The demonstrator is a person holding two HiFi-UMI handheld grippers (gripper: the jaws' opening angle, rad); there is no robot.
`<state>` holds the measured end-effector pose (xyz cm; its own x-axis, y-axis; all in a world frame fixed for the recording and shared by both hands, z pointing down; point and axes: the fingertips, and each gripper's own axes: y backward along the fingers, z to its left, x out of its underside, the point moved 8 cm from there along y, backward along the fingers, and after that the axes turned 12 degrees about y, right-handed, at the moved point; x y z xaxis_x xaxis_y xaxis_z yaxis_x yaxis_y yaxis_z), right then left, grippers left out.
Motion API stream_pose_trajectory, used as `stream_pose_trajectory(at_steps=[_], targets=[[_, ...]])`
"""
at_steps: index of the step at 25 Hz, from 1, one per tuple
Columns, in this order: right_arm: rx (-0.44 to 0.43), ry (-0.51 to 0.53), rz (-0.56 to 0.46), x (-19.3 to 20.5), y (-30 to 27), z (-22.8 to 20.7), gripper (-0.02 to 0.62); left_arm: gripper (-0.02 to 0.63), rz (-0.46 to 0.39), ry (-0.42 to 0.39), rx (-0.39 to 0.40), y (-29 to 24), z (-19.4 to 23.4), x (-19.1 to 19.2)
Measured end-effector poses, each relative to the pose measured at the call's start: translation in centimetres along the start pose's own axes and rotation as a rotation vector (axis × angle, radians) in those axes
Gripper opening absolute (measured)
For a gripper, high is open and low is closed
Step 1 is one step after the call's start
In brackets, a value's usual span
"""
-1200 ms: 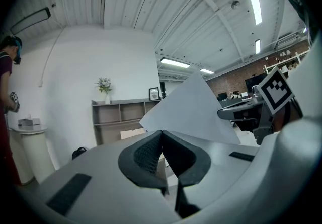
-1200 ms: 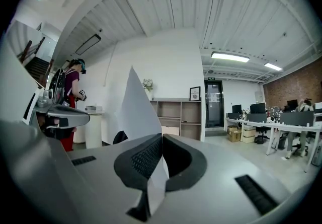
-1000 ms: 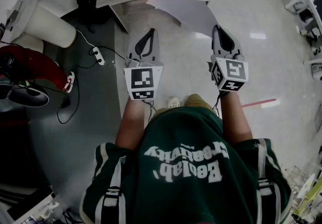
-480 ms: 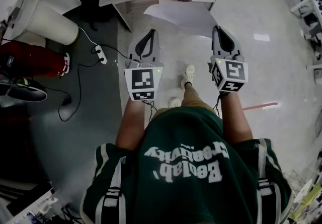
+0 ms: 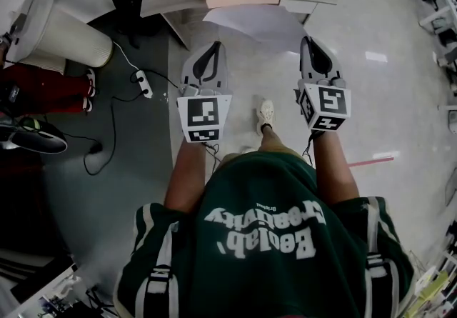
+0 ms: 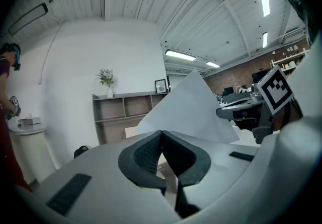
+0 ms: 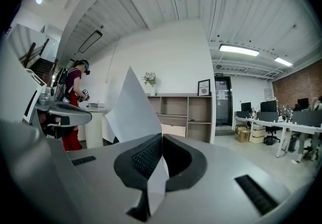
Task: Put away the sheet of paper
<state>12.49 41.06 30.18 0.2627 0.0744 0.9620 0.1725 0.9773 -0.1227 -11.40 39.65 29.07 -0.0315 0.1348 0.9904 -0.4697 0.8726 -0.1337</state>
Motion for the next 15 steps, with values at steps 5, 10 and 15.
stream_pose_trajectory(at_steps=[5,10,15], targets=[[-0.026,-0.002,0.002,0.1,-5.8,-2.9,0.034,0.018,0.014,-0.001,-0.024,-5.9,1.1,-0.6],[-0.063,0.013,0.005,0.7,-12.2,-6.1,0.034,0.018,0.028,-0.002,-0.052,-12.3,2.1,-1.3],[-0.112,0.038,0.001,0.9,-18.4,-9.0,0.034,0.018,0.033,0.004,-0.086,-18.3,3.0,-2.1]])
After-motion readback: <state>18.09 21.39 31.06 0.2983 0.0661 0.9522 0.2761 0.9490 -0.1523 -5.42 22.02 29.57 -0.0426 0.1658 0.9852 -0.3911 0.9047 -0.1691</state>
